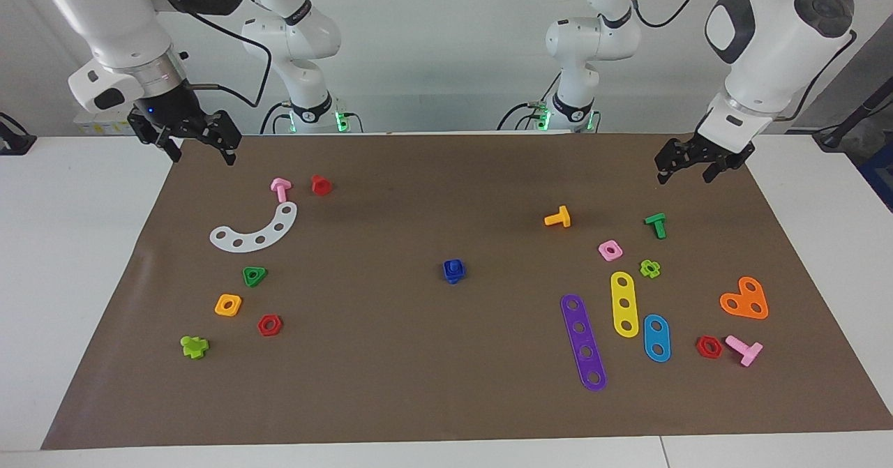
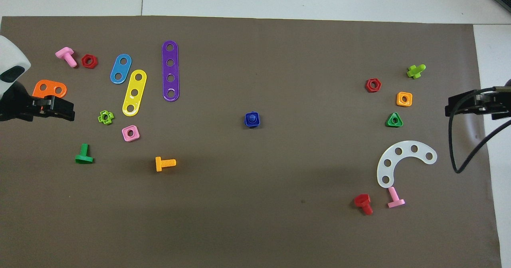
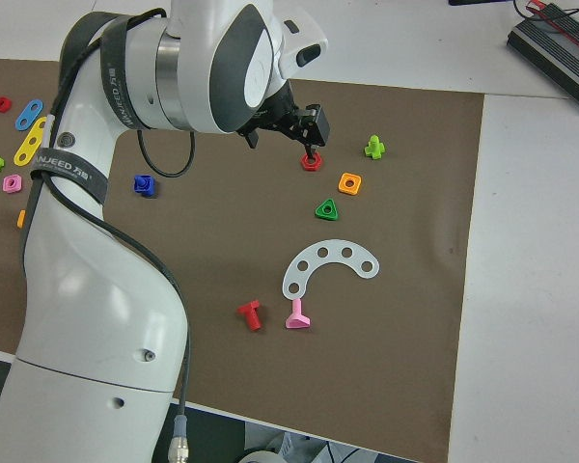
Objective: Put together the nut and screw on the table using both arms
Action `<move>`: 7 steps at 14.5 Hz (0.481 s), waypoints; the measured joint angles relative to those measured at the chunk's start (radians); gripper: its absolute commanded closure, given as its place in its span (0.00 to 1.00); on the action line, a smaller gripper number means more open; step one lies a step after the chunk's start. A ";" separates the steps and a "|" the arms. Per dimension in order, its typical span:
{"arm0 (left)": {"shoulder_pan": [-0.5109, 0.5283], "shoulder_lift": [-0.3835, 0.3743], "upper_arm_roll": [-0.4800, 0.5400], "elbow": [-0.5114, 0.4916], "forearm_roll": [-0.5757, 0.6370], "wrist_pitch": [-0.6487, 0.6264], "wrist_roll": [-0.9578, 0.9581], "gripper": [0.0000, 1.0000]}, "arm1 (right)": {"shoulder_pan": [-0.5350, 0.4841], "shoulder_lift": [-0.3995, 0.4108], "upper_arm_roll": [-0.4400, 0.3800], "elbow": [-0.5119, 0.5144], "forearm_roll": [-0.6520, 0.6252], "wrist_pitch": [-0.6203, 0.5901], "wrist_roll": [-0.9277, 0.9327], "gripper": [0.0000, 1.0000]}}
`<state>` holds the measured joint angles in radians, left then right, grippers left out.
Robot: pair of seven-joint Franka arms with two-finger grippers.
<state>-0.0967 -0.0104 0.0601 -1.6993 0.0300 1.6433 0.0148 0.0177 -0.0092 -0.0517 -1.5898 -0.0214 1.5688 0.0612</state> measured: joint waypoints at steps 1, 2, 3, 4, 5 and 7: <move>0.000 -0.013 -0.004 0.000 0.010 -0.006 -0.001 0.03 | 0.000 0.000 0.000 0.000 0.000 0.000 0.000 0.00; 0.000 -0.024 -0.007 0.000 0.015 -0.008 -0.003 0.03 | 0.000 0.000 0.000 0.000 0.000 0.000 0.000 0.00; 0.000 -0.034 -0.010 -0.001 0.017 -0.009 -0.005 0.01 | 0.000 0.000 0.000 0.000 0.000 0.000 0.000 0.00; -0.001 -0.043 -0.013 -0.001 0.017 -0.009 -0.006 0.00 | 0.000 0.000 0.000 0.000 0.000 0.000 0.000 0.00; -0.001 -0.051 -0.016 -0.001 0.018 -0.009 -0.006 0.00 | 0.000 0.000 0.000 0.000 0.000 0.000 0.000 0.00; -0.001 -0.064 -0.020 -0.001 0.018 -0.008 -0.006 0.00 | 0.000 0.000 0.000 0.000 0.000 0.000 0.000 0.00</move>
<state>-0.0974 -0.0748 0.0399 -1.6999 0.0477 1.6348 0.0090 0.0177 -0.0092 -0.0517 -1.5898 -0.0214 1.5688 0.0612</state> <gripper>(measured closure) 0.000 0.000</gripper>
